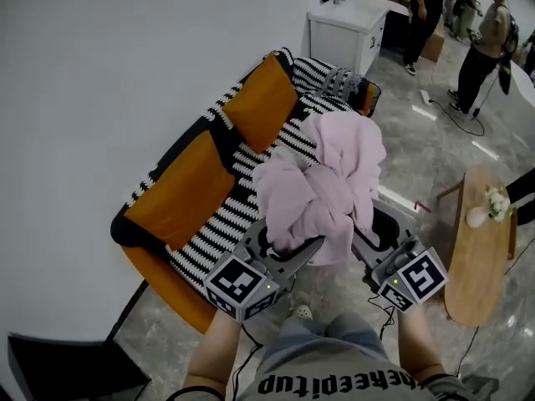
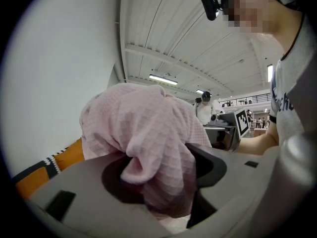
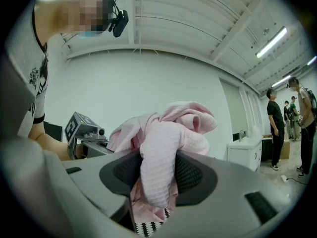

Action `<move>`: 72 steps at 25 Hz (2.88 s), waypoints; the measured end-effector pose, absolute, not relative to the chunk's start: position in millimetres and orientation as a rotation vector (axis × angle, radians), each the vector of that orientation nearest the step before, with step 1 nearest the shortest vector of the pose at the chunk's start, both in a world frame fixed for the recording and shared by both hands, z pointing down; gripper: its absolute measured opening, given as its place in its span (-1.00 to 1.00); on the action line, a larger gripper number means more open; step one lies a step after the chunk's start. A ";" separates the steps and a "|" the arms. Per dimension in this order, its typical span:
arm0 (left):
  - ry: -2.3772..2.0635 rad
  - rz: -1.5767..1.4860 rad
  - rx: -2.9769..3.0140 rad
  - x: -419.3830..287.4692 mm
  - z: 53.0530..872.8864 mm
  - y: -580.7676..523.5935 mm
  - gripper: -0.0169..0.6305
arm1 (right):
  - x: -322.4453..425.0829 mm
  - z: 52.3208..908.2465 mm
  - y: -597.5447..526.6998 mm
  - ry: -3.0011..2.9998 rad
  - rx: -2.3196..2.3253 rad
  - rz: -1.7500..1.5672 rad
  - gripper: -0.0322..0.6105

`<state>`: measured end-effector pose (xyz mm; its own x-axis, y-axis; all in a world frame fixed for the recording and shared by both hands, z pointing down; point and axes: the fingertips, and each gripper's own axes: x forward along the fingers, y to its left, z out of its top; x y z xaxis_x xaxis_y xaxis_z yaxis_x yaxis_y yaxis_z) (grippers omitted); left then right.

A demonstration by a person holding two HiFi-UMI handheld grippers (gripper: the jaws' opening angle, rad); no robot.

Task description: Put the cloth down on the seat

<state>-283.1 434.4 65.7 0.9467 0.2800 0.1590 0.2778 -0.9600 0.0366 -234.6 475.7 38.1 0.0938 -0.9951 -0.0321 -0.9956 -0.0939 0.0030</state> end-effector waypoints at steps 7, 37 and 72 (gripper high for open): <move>0.506 0.242 3.062 -272.0 75.1 414.6 -0.12 | -225.8 46.3 457.5 2.067 -2.371 0.016 -0.33; 0.129 0.233 3.096 -92.7 64.9 346.3 -0.12 | -37.9 35.2 376.9 2.338 -2.106 0.039 -0.33; 0.011 0.294 3.043 19.8 71.7 257.5 -0.12 | 77.9 42.1 282.3 2.410 -2.022 -0.048 -0.33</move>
<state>19.8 257.5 71.7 0.9815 0.0152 0.1910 -0.0010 -0.9964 0.0844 77.9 282.3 42.1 -0.1743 -0.9844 0.0232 -0.9846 0.1738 -0.0203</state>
